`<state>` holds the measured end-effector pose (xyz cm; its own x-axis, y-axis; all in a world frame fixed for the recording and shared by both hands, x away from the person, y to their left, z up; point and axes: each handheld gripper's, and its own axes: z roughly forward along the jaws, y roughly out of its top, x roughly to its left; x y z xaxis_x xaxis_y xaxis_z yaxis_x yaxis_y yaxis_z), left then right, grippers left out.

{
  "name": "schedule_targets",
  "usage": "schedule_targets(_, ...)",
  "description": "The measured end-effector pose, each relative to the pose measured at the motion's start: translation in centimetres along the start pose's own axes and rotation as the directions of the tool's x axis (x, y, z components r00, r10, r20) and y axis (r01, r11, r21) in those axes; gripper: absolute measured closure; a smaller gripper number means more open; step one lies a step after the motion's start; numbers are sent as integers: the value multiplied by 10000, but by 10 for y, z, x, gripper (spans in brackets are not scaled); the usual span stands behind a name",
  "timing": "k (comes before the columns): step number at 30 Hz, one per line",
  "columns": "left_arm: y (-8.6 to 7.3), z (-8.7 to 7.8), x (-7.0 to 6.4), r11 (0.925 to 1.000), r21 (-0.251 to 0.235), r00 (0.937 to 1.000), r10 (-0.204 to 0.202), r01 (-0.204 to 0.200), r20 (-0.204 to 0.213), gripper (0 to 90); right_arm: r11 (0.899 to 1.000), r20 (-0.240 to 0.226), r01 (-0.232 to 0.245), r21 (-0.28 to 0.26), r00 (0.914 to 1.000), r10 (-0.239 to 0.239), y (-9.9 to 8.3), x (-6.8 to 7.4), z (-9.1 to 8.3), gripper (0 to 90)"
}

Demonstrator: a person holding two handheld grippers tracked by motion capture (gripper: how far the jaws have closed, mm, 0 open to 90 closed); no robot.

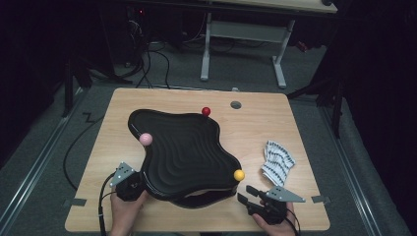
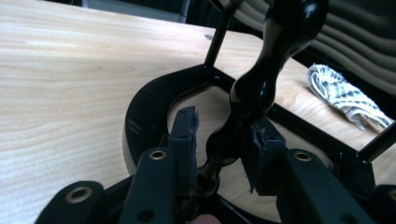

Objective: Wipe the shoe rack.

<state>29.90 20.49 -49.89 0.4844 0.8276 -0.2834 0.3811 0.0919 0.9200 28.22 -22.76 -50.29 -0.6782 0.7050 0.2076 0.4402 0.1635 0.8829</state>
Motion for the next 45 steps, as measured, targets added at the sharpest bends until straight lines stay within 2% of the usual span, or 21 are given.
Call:
schedule_targets(4, 1, 2, 0, 9996, 71, 9996, 256, -257, 132, 705, 10000, 575, -2, 76, 9983, -3, 3, 4, 19, 668)
schedule_targets(5, 1, 3, 0, 9993, 81, 9992, 365, -366, 129, 727, 9999, 489, -37, 95, 9988, 32, 3, 3, 22, 706)
schedule_targets(9, 1, 5, 0, 9986, 106, 9984, 514, -517, 213, 743, 9998, 633, 90, 162, 9979, -100, 6, 0, 28, 723)
schedule_targets(12, -1, 6, -2, 9998, 101, 9985, 176, -181, 511, 738, 9999, 719, 45, 113, 9974, -53, 9, -9, 30, 734)
schedule_targets(14, -2, 6, -6, 9997, 136, 9982, 203, -211, 567, 737, 9997, 954, -220, 63, 9952, 213, 11, -17, 33, 786)
schedule_targets(16, -3, 5, -11, 9989, 221, 9976, 391, -404, 577, 741, 9973, 1404, -729, -81, 9874, 734, 12, -26, 35, 779)
schedule_targets(17, -3, 5, -12, 9985, 267, 9972, 454, -470, 595, 743, 9956, 1406, -908, -241, 9857, 933, 13, -31, 35, 752)
schedule_targets(19, -4, 4, -16, 9983, 281, 9964, 488, -508, 694, 743, 9951, 1320, -924, -349, 9866, 963, 16, -35, 34, 722)
schedule_targets(22, -6, 3, -18, 9980, 308, 9949, 529, -557, 859, 743, 9956, 1519, -806, -485, 9846, 871, 20, -40, 25, 680)
schedule_targets(25, -7, 2, -23, 9970, 366, 9933, 650, -688, 960, 745, 9911, 1878, -1109, -737, 9745, 1230, 24, -51, 10, 668)
schedule_targets(28, -9, 3, -31, 9967, 358, 9939, 692, -725, 857, 746, 9872, 2802, -1324, -886, 9478, 1523, 28, -66, -1, 627)
schedule_targets(30, -10, 3, -34, 9965, 372, 9934, 719, -754, 893, 747, 9853, 3588, -1403, -976, 9185, 1663, 32, -76, -6, 586)
schedule_targets(32, -12, 3, -38, 9963, 365, 9924, 744, -783, 975, 748, 9854, 4449, -1506, -794, 8792, 1702, 37, -86, -6, 542)
schedule_targets(34, -13, 3, -40, 9960, 371, 9917, 771, -813, 1031, 748, 9866, 5205, -1597, -335, 8399, 1537, 40, -98, 0, 486)
schedule_targets(35, -14, 3, -42, 9961, 368, 9919, 757, -798, 1019, 748, 9848, 5425, -1718, -253, 8251, 1579, 40, -102, 3, 469)
schedule_targets(36, -14, 3, -43, 9962, 358, 9919, 755, -795, 1017, 747, 9800, 5757, -1984, -181, 7993, 1724, 39, -108, 8, 438)
schedule_targets(37, -15, 2, -45, 9958, 357, 9912, 807, -848, 1050, 747, 9772, 5910, -2121, -120, 7868, 1780, 38, -111, 11, 420)
schedule_targets(38, -15, 2, -46, 9955, 357, 9902, 838, -883, 1116, 748, 9721, 6145, -2343, 83, 7681, 1799, 36, -116, 17, 394)
schedule_targets(39, -16, 2, -47, 9949, 375, 9891, 892, -941, 1168, 747, 9679, 6207, -2500, 260, 7630, 1804, 34, -119, 21, 374)
schedule_targets(42, -14, -2, -49, 9935, 374, 9882, 1026, -1075, 1140, 717, 9639, 6158, -2599, 574, 7692, 1707, 31, -122, 27, 415)
schedule_targets(45, -13, -3, -49, 9951, 367, 9885, 865, -917, 1244, 700, 9618, 5929, -2626, 777, 7877, 1672, 30, -123, 27, 529)
